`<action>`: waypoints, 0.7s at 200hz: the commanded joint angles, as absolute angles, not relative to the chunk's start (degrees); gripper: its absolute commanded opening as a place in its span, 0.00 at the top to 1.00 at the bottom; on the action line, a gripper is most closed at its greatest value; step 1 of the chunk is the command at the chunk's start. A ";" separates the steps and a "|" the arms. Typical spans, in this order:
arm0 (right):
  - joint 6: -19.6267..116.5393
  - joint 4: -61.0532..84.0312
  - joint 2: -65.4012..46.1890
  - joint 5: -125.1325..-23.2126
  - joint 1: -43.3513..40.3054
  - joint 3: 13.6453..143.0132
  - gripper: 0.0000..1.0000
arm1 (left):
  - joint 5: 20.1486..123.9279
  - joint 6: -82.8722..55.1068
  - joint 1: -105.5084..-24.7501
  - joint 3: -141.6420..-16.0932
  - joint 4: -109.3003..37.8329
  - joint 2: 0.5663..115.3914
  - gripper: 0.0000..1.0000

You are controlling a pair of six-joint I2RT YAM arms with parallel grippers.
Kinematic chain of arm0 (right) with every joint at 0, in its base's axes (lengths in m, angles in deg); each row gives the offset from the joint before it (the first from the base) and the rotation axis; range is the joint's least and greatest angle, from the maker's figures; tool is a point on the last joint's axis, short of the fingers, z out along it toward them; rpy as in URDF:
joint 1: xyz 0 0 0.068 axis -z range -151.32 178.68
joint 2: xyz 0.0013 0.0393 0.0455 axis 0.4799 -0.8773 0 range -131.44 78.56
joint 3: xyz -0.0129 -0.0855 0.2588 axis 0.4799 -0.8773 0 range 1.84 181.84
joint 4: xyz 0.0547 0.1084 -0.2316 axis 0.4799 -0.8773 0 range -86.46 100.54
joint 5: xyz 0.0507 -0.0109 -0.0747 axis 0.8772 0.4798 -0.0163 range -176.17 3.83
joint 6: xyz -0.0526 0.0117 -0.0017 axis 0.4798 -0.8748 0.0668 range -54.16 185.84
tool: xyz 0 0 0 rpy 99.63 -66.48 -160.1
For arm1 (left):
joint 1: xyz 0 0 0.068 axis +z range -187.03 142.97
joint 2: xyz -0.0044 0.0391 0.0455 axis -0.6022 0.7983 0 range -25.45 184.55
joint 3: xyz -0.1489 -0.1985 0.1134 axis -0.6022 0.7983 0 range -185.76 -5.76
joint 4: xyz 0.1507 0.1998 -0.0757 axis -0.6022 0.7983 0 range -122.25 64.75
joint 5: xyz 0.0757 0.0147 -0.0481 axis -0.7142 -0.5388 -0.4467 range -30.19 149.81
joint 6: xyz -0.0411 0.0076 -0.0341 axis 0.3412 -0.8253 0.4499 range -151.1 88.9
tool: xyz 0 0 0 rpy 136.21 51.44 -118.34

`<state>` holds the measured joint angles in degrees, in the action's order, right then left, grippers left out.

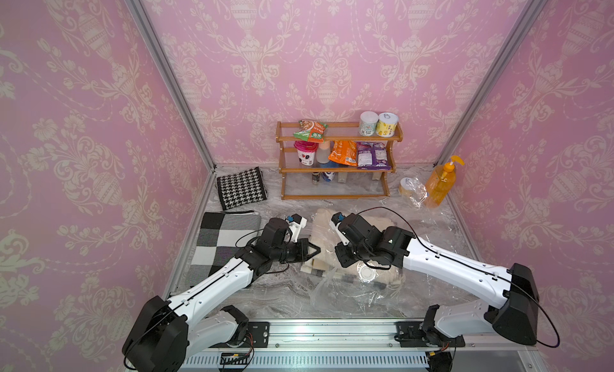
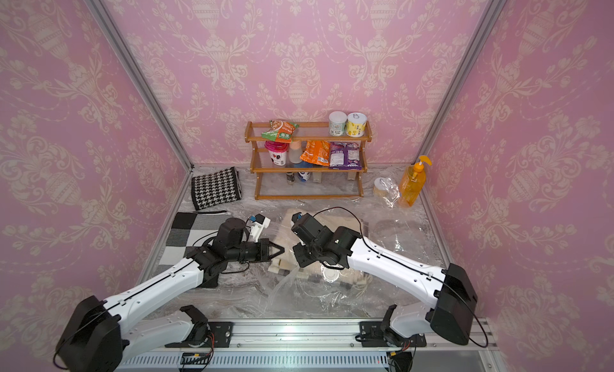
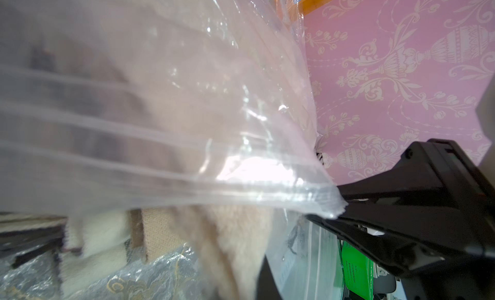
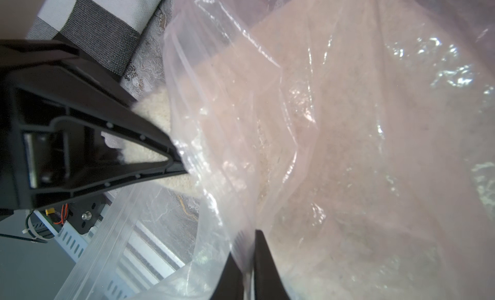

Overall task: Take the scarf out of the vacuum bag
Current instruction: Take out the scarf from the vacuum bag.

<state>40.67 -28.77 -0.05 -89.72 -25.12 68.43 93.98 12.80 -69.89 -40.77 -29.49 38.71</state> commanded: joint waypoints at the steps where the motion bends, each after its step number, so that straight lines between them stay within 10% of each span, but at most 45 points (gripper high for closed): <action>1: 41.93 -31.56 0.14 -92.94 -25.66 72.31 0.89 | 92.90 10.73 -70.25 -42.10 -28.65 38.70 1.00; 111: 40.09 -37.23 -0.65 -100.55 -25.55 74.43 0.89 | 91.60 6.96 -70.25 -52.92 -25.71 44.48 1.00; 140: 39.55 -32.92 1.16 -95.28 -25.70 73.45 0.55 | 91.36 7.21 -70.34 -51.27 -26.98 44.60 1.00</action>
